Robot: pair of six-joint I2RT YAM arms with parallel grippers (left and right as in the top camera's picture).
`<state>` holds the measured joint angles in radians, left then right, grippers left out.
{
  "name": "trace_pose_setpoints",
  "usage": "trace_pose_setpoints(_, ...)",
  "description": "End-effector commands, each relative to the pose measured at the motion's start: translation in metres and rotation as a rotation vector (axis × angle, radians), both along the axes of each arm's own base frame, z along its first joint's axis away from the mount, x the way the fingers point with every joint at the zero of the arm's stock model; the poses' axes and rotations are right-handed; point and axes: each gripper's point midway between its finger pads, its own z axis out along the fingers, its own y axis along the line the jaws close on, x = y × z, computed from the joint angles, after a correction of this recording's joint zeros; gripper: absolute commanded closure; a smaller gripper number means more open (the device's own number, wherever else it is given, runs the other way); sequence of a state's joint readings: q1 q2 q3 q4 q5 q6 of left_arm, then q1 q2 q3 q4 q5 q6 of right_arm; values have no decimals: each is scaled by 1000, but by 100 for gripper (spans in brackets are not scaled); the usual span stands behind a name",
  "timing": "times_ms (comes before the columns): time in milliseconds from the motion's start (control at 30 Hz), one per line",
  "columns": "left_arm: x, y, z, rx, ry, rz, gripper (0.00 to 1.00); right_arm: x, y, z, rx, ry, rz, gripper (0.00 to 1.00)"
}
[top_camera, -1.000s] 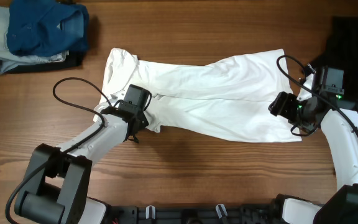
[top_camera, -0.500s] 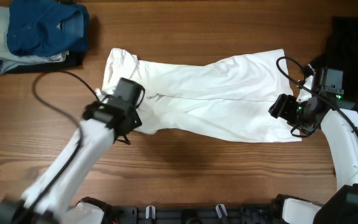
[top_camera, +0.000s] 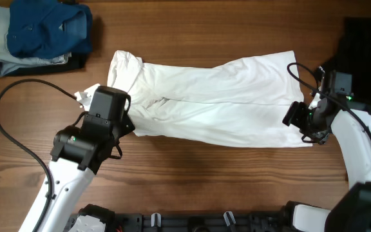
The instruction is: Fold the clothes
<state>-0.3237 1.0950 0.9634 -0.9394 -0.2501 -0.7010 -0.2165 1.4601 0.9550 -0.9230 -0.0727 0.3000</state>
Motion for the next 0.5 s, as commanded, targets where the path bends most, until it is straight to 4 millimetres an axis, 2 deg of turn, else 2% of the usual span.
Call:
trace_pose_setpoints(0,7,22,-4,43,15,69,96,-9,-11,-23,-51,109,-50,24)
trace_pose_setpoints(133,8,34,-11,52,46,113,96,-18,-17,-42,-74,199,-114,24)
trace_pose_setpoints(367,10,39,-19,77,80,106,96,-37,-30,-65,-89,271,-168,26)
trace_pose_setpoints(467,11,39,-20,77,79,106,96,-44,-30,-72,-85,280,-181,32)
